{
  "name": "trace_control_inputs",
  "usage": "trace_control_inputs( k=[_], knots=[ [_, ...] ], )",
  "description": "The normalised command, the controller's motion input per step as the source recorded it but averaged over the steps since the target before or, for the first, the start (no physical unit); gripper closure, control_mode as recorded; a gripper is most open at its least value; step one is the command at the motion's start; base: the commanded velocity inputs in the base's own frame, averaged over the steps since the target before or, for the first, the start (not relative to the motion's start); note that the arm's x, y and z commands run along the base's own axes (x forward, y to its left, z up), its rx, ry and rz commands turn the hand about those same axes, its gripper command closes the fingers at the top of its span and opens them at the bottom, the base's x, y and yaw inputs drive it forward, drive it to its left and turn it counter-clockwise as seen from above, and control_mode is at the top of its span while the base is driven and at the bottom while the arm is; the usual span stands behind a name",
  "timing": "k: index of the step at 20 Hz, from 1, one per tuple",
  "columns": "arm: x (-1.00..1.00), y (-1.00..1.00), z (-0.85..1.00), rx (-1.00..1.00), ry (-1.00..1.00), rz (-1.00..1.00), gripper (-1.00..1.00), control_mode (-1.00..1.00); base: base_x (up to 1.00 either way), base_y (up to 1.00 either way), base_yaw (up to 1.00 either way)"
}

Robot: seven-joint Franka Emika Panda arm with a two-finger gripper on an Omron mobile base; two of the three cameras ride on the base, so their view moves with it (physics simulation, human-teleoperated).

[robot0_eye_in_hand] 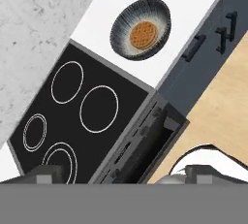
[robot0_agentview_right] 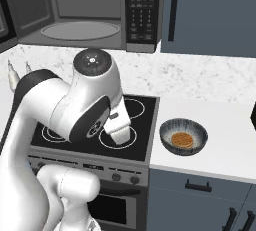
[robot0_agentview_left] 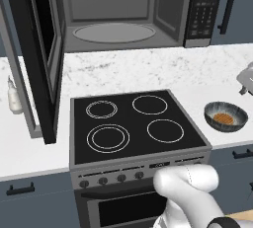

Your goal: Open the microwave, place the bowl with waffle inside the microwave, then close the microwave door and turn it on.

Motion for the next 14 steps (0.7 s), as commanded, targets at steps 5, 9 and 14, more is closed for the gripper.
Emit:
trace_control_inputs(
  k=[5,9,14],
  knots=[
    [0.00,-1.00,-0.40,0.17,0.00,-0.21,-1.00,-1.00,0.00,0.00,0.00],
    [0.08,-0.94,-0.21,0.11,0.07,-0.23,-1.00,-1.00,0.00,0.00,0.00],
    [0.70,-0.29,-0.07,0.00,0.27,-0.15,-1.00,-1.00,0.00,0.00,0.00]
  ],
)
